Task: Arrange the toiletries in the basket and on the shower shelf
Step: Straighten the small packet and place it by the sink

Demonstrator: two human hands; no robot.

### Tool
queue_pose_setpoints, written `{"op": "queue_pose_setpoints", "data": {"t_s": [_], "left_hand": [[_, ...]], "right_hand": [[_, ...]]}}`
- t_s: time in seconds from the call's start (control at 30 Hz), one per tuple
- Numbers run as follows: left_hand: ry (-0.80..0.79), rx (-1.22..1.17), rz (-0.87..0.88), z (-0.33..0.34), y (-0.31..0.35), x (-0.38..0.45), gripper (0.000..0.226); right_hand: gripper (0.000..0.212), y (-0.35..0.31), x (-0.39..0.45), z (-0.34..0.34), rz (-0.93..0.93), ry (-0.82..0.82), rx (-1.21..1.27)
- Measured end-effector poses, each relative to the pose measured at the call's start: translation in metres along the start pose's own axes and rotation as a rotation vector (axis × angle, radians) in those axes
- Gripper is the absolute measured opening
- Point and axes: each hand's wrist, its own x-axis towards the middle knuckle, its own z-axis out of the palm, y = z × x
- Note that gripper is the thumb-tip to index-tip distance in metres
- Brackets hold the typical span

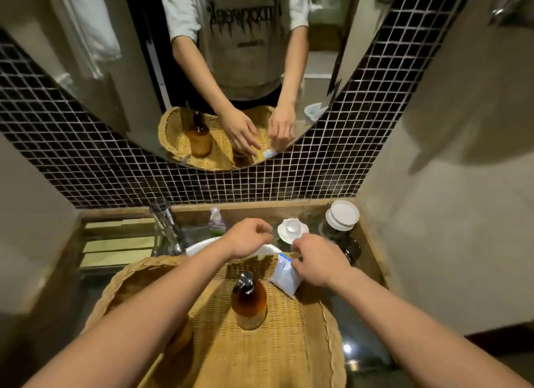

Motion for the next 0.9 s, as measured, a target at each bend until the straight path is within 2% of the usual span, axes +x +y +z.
{"op": "queue_pose_setpoints", "data": {"t_s": [0.1, 0.2, 0.4, 0.5, 0.57, 0.67, 0.8, 0.9], "left_hand": [[0.01, -0.011, 0.002, 0.0, -0.004, -0.014, 0.029], [0.042, -0.018, -0.01, 0.0, -0.013, -0.027, 0.027], [0.082, -0.047, -0.047, -0.002, -0.035, -0.045, 0.022], [0.099, -0.044, -0.055, -0.004, -0.042, -0.048, 0.022], [0.107, -0.05, -0.059, -0.005, -0.044, -0.049, 0.022], [0.11, -0.067, -0.067, -0.006, -0.045, -0.048, 0.02], [0.097, -0.079, -0.059, -0.01, -0.041, -0.044, 0.016], [0.095, -0.074, -0.038, -0.016, -0.033, -0.038, 0.014]], "right_hand": [[0.023, -0.007, -0.006, 0.015, -0.049, -0.026, -0.167], [0.027, -0.013, -0.006, 0.026, -0.063, 0.03, -0.235], [0.055, -0.027, -0.004, 0.049, -0.032, 0.069, -0.239], [0.061, -0.028, -0.005, 0.052, 0.029, 0.099, -0.19], [0.056, -0.027, -0.006, 0.052, 0.034, 0.082, -0.173], [0.03, -0.027, -0.006, 0.051, 0.028, 0.06, -0.177], [0.006, -0.031, -0.004, 0.038, 0.035, -0.035, -0.065], [0.011, -0.031, 0.0, 0.02, 0.031, -0.01, 0.085]]}}
